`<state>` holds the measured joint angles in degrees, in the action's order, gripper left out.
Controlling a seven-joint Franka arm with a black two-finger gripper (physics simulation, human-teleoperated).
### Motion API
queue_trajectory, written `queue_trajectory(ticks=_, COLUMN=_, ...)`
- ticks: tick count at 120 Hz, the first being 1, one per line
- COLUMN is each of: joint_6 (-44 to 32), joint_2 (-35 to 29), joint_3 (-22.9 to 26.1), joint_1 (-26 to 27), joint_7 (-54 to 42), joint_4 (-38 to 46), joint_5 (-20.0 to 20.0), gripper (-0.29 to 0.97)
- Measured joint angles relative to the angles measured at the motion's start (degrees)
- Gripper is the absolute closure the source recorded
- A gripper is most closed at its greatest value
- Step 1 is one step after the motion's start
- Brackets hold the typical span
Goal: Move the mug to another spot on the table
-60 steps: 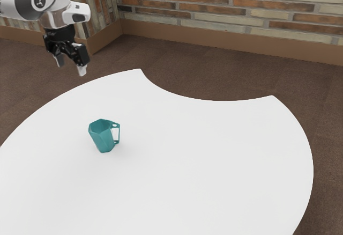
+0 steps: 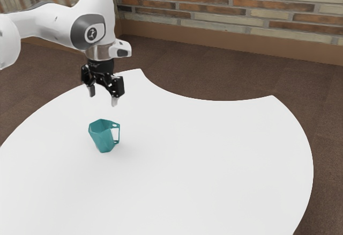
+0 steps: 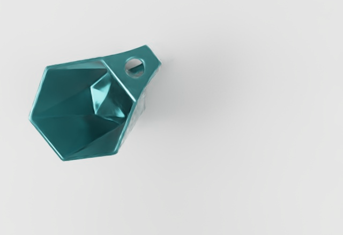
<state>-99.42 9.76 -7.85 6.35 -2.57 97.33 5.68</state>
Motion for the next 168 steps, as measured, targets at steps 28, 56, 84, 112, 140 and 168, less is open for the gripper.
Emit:
queue_trajectory(ticks=28, joint_6=-2.8, joint_2=7.1, joint_3=1.5, joint_1=0.0, joint_7=-4.7, joint_4=-2.1, joint_5=0.5, gripper=0.00)
queue_trajectory(ticks=56, joint_6=-4.6, joint_2=14.2, joint_3=1.5, joint_1=-0.4, joint_7=-15.6, joint_4=-7.0, joint_5=0.5, gripper=0.00)
queue_trajectory(ticks=84, joint_6=-4.8, joint_2=19.9, joint_3=1.6, joint_1=-0.3, joint_7=-27.1, joint_4=-13.1, joint_5=0.7, gripper=0.02)
queue_trajectory(ticks=112, joint_6=-4.3, joint_2=26.2, joint_3=1.5, joint_1=-1.0, joint_7=-37.7, joint_4=-19.5, joint_5=0.8, gripper=0.02)
queue_trajectory(ticks=140, joint_6=-4.1, joint_2=29.4, joint_3=1.6, joint_1=-1.0, joint_7=-46.1, joint_4=-23.2, joint_5=0.8, gripper=0.04)
queue_trajectory(ticks=168, joint_6=-4.3, joint_2=32.1, joint_3=1.6, joint_1=-1.0, joint_7=-52.3, joint_4=-24.8, joint_5=1.1, gripper=0.06)
